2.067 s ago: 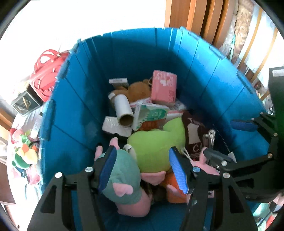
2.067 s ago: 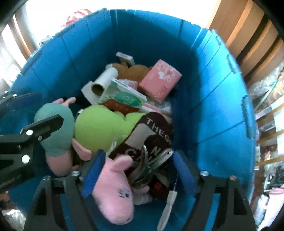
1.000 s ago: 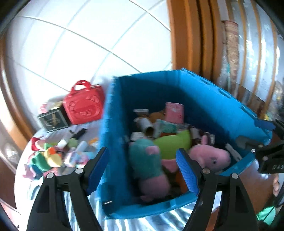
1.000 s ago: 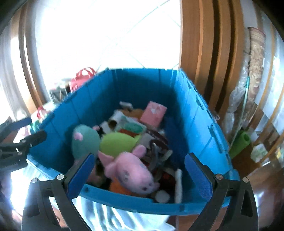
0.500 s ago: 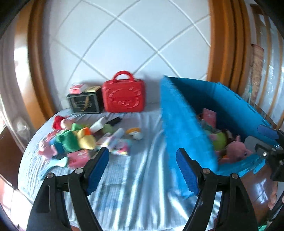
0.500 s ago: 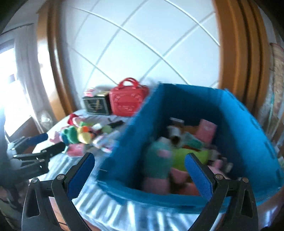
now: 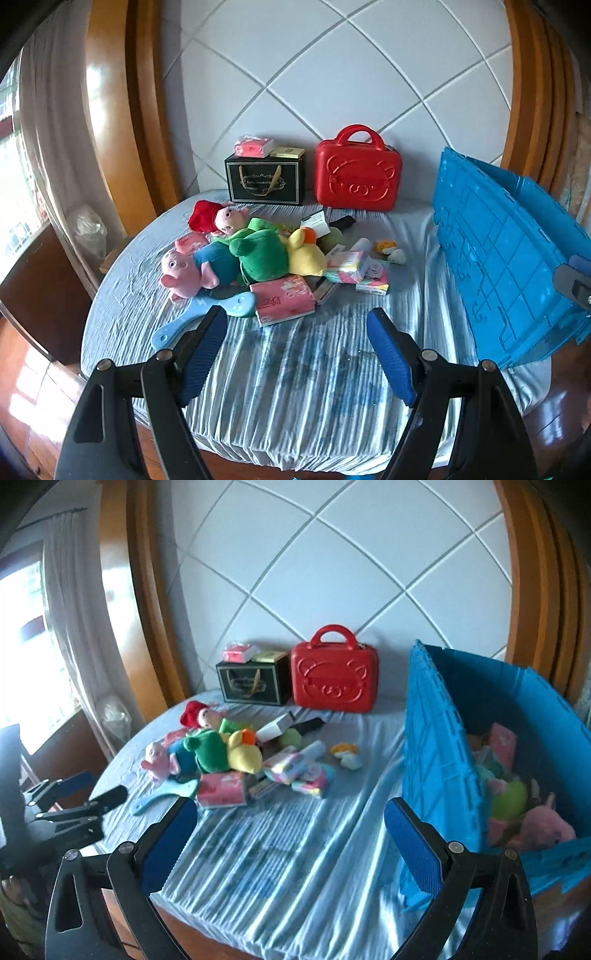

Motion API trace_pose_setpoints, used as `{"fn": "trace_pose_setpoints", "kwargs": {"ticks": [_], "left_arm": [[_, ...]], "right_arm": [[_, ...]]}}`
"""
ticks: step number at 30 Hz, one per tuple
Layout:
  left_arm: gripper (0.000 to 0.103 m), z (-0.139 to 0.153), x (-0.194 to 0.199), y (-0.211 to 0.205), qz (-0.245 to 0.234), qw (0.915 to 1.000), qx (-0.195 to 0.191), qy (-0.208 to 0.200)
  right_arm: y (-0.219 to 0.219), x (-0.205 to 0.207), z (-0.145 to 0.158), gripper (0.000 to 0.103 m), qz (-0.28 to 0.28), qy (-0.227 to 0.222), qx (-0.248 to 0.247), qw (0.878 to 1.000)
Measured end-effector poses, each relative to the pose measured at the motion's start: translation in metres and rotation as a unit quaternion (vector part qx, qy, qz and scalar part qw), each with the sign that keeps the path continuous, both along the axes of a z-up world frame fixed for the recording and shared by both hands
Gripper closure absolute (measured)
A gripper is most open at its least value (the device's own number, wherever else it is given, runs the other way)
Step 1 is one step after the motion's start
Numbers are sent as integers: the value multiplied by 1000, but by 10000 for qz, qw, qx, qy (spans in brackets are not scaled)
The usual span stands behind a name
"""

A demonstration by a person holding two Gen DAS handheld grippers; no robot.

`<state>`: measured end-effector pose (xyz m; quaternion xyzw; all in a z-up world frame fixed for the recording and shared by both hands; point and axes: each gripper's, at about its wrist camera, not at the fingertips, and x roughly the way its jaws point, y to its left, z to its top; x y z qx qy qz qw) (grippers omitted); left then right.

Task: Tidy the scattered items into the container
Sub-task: 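Withdraw both tools from the box back over the bed, then grasp the pink Kotex pad pack with the left tool while the right tool grasps the Kotex mini pack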

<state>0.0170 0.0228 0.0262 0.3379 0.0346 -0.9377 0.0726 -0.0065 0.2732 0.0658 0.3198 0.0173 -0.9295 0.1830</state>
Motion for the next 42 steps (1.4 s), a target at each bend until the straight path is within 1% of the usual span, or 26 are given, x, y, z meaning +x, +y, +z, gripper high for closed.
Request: {"fn": "trace_pose_setpoints", "kwargs": {"ticks": [2,4,6,10,13,16,19,25,29,33,37,40,42], "left_arm": [[25,-3,-3,-12,138,9999,85,27],[25,-7,-9,-24,321,9994,157,25],[25,-10,-19,-33,521,9984,194,-54],[25,-19,-43,-41,790,9967,110,-122],[25,-30,-61,-44,959,9950,163,-227],[25,-47,-86,-43,931,9945,188,-440],[25,-66,-113,-36,754,9945,203,-692],[25,-103,-172,-20,252,9939,203,-1056],[25,-131,-215,-11,-69,9930,227,-1158],[25,-161,-257,1,-348,9905,343,-1286],[25,-190,-286,13,-358,9879,382,-1458],[25,-209,-303,22,-407,9869,265,-1537],[25,-219,-311,25,-348,9866,111,-1591]], "right_arm": [[-8,-6,-3,0,-18,-12,90,10000],[-14,-17,-9,0,84,-60,133,9999],[-18,-31,-15,0,152,-120,167,9997],[-24,-65,-31,0,279,-258,123,9992],[-27,-90,-48,0,380,-453,130,9982],[-30,-111,-68,0,389,-712,215,9965],[-31,-127,-89,0,371,-1017,232,9939],[-31,-164,-121,0,-49,-1355,275,9904],[-37,-193,-145,0,-363,-1591,260,9863],[-43,-231,-170,0,-725,-1543,436,9844],[-47,-283,-197,2,-830,-1467,553,9841],[-45,-323,-215,2,-940,-1456,408,9840],[-49,-345,-228,2,-979,-1455,462,9834]]}}
